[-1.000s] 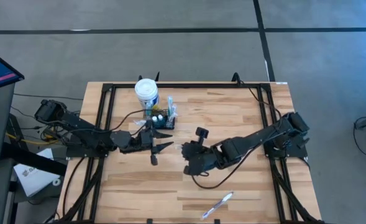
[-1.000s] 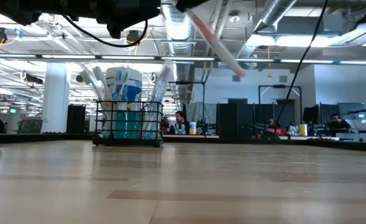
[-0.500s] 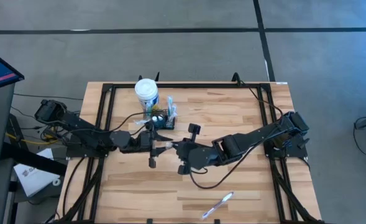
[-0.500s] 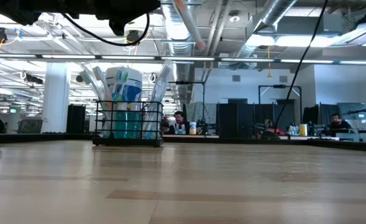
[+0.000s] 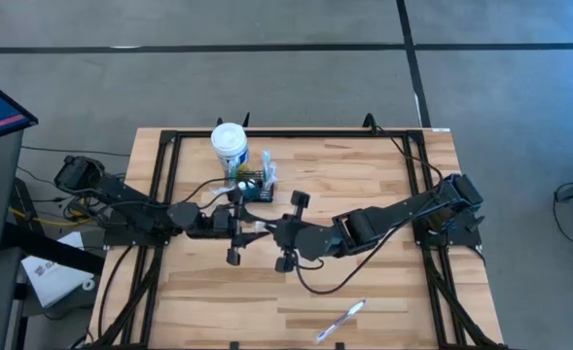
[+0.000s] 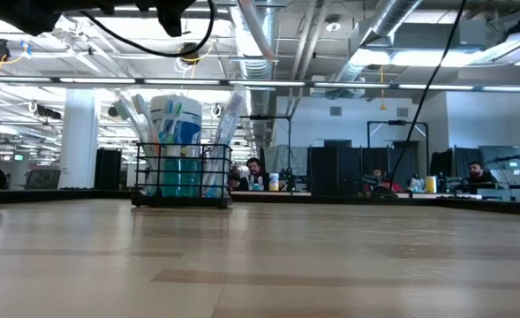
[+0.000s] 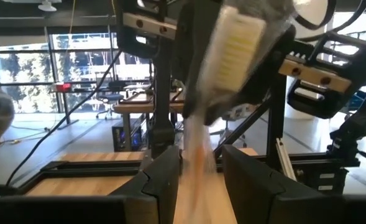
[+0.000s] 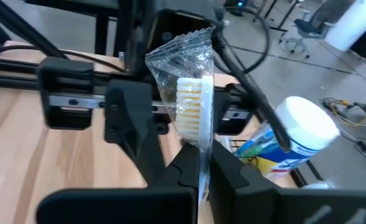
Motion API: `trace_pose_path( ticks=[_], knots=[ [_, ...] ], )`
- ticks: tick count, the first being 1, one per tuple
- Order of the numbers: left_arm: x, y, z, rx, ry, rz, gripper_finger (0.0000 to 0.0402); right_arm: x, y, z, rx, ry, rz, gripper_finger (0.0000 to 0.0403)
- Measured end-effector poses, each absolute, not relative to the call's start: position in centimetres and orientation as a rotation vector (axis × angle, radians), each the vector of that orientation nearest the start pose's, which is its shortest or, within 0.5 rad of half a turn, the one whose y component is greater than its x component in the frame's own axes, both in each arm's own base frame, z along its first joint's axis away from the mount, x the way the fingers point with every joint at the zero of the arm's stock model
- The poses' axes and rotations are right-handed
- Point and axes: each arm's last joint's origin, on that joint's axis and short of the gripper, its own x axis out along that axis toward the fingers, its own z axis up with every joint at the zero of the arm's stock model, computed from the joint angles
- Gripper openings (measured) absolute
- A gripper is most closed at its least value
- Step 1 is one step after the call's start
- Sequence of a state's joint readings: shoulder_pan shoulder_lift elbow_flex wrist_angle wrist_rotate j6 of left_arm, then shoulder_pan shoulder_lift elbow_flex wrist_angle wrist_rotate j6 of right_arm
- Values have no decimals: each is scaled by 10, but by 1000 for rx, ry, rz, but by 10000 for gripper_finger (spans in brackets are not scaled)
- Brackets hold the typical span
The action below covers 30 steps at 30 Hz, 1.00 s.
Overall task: Pick & Place toothbrushing station
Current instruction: Put the orange toothbrush into the wire organizer
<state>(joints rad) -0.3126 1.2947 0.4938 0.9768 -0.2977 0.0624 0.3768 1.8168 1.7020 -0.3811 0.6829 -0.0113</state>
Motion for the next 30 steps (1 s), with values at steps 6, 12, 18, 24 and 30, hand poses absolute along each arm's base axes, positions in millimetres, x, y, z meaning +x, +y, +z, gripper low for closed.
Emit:
trace_pose_path(
  ticks=[6, 12, 18, 24, 30],
  knots=[
    [245, -71, 244, -1, -206, -20, 117, 393, 136, 351, -264, 403, -286, 2],
    [245, -70, 248, -22, -249, -82, 117, 395, 133, 353, -269, 388, -286, 2],
    [245, -71, 248, -21, -248, -84, 117, 403, 131, 346, -271, 390, -275, 2],
    [245, -69, 247, -19, -248, -79, 91, 403, 129, 346, -269, 391, -279, 2],
    [245, -69, 247, -10, -247, -92, 49, 403, 130, 347, -271, 384, -268, 2]
  ],
)
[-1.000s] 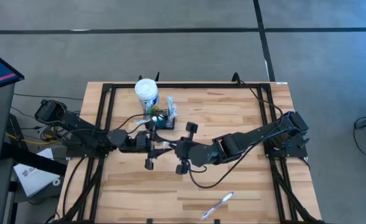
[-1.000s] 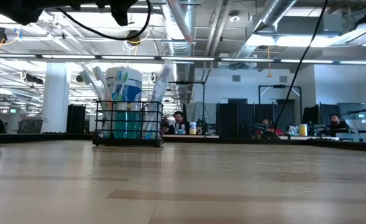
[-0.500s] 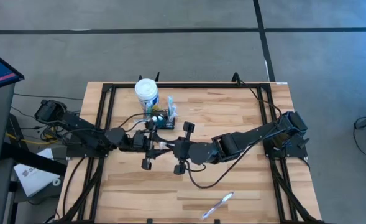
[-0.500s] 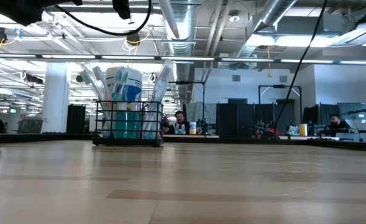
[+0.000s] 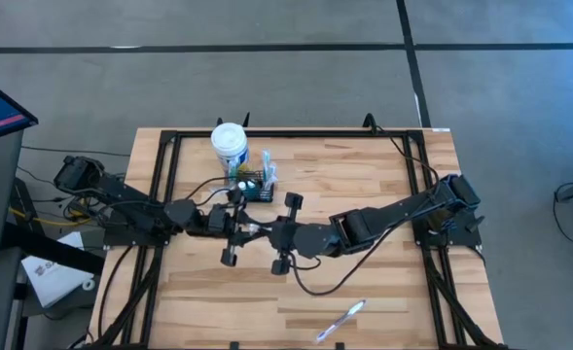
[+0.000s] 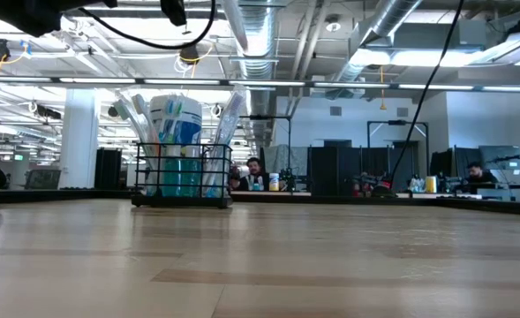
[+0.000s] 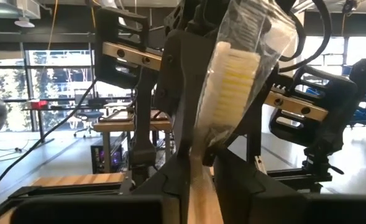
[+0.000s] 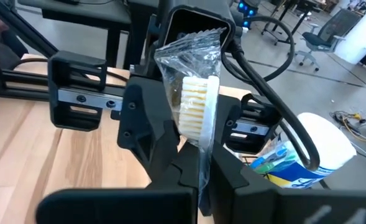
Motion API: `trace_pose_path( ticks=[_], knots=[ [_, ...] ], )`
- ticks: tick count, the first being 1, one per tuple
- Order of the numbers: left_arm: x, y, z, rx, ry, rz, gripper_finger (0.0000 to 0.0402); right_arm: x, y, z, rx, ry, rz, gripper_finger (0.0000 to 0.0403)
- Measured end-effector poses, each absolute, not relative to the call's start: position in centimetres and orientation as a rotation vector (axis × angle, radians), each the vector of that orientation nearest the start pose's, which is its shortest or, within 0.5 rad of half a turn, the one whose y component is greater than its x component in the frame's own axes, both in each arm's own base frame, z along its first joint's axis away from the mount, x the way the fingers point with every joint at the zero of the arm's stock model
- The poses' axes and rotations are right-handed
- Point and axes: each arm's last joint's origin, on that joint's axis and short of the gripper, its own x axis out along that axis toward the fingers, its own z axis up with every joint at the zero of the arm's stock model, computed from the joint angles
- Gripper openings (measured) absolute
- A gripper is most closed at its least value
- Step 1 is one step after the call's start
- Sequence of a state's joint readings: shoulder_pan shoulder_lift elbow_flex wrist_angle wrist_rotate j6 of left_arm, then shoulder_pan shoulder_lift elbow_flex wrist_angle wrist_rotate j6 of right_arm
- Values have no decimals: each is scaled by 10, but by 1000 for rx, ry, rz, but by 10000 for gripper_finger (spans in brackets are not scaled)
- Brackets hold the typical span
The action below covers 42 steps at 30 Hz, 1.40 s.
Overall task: Pick & Place toothbrushing station
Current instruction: Put the orange toothbrush into the wire organizer
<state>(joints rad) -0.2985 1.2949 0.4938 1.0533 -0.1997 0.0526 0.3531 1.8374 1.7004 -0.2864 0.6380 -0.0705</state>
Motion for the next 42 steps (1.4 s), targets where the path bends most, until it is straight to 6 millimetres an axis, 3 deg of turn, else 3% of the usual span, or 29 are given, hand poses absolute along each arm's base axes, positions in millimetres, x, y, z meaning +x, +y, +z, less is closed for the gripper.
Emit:
trace_pose_path(
  ticks=[8, 22, 33, 42],
  knots=[
    [245, -69, 248, -16, -257, -86, 60, 404, 130, 350, -289, 357, -274, 2],
    [245, -69, 248, -21, -252, -82, 12, 405, 130, 351, -286, 340, -283, 4],
    [245, -69, 247, -19, -246, -83, 10, 404, 130, 353, -305, 337, -275, 71],
    [244, -68, 248, -18, -238, -66, 10, 403, 130, 354, -315, 343, -274, 82]
  ],
)
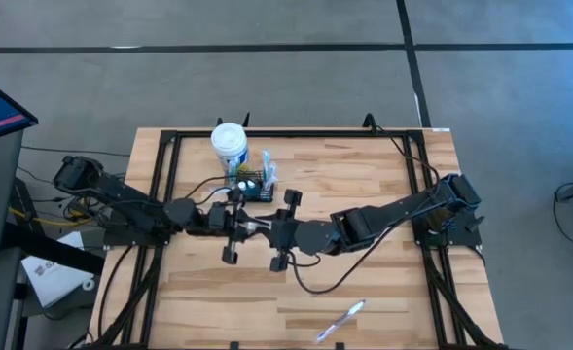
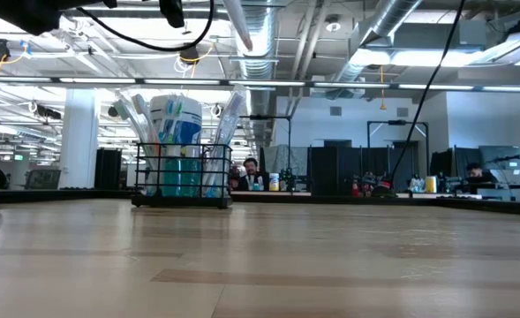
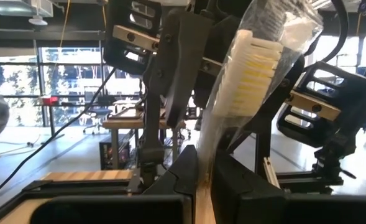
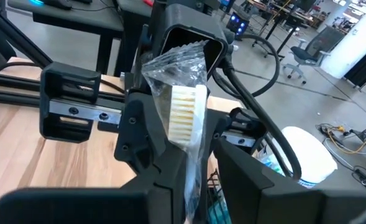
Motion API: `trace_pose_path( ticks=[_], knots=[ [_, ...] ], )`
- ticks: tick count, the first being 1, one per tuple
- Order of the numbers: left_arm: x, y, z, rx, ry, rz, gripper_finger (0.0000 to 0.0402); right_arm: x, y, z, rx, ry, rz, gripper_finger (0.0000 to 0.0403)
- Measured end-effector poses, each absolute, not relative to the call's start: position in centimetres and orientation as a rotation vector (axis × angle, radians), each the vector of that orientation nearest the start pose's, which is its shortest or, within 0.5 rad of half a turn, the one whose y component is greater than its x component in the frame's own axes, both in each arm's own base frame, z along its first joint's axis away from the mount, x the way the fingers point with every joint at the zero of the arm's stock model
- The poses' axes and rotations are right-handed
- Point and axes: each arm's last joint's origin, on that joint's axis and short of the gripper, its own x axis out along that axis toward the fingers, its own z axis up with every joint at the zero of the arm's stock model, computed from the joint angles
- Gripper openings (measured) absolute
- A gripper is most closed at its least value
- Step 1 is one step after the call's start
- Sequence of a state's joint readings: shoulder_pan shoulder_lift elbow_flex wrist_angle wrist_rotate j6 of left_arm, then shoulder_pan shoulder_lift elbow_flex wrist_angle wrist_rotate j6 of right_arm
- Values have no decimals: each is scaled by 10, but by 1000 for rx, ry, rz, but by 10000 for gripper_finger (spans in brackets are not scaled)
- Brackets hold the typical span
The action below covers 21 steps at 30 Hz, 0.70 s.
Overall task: Pick & Place toothbrushing station
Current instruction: Put the orange toothbrush into the wire organizer
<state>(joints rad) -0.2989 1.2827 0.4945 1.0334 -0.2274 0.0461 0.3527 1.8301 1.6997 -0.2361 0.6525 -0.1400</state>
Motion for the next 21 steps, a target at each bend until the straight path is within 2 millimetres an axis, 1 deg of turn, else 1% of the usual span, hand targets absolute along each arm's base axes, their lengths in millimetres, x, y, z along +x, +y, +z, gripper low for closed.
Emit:
trace_pose_path(
  ticks=[3, 7, 11, 21],
  knots=[
    [239, -66, 252, -7, -209, -52, 10, 402, 129, 354, -317, 349, -275, 82],
    [227, -62, 262, -2, -183, -45, 10, 402, 129, 355, -316, 343, -275, 82],
    [216, -58, 267, 9, -139, -31, 10, 403, 129, 355, -311, 343, -251, 82],
    [191, -46, 280, 35, -99, 111, 10, 403, 131, 354, -293, 351, -177, 83]
  ],
)
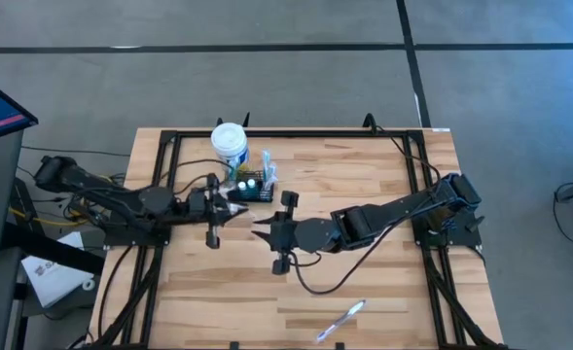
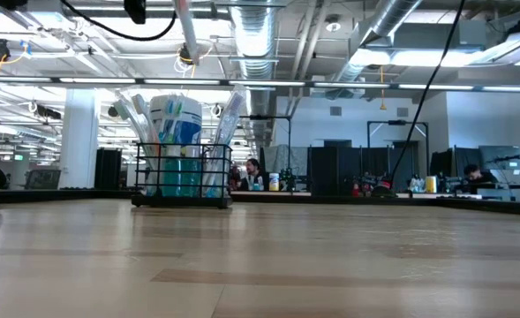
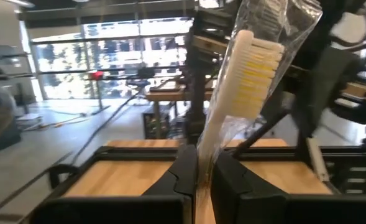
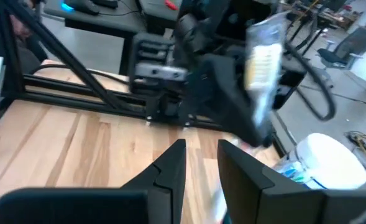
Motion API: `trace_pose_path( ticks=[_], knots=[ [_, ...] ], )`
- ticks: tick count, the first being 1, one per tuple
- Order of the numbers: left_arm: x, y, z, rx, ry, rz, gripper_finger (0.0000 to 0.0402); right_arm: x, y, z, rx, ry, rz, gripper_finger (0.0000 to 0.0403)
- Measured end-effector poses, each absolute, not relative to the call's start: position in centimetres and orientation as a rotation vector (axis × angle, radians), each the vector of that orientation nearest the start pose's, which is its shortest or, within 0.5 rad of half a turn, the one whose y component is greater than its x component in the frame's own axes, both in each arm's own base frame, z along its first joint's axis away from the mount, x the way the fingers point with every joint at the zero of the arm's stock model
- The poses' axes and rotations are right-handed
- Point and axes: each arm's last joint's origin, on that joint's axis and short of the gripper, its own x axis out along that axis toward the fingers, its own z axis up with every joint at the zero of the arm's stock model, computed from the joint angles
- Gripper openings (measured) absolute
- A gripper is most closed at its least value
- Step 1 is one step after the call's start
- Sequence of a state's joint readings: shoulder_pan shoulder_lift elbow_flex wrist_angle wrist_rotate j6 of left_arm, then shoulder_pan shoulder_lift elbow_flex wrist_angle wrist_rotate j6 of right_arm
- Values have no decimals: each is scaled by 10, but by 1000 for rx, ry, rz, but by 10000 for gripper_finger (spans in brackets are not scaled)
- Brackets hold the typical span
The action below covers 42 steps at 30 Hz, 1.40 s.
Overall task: Pick & Place toothbrushing station
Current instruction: Put the orange toothbrush into the wire organizer
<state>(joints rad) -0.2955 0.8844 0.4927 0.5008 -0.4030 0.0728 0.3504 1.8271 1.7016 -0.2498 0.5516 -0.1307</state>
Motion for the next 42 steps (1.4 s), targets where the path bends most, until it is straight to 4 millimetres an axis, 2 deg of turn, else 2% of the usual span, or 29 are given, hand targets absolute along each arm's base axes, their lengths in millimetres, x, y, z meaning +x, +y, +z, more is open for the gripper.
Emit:
trace_pose_path(
  ticks=[10, 19, 28, 36, 42],
  knots=[
    [171, -33, 283, 90, -31, 388, 10, 401, 130, 344, -277, 418, -173, 82],
    [169, -21, 282, 111, 2, 515, 10, 398, 130, 339, -252, 477, -183, 82],
    [170, -5, 274, 88, 61, 606, 10, 397, 130, 337, -259, 491, -181, 82],
    [166, 12, 252, 58, 99, 702, 10, 396, 130, 336, -261, 498, -183, 81],
    [162, 20, 245, 48, 89, 746, 10, 396, 130, 336, -261, 498, -183, 81]
  ],
)
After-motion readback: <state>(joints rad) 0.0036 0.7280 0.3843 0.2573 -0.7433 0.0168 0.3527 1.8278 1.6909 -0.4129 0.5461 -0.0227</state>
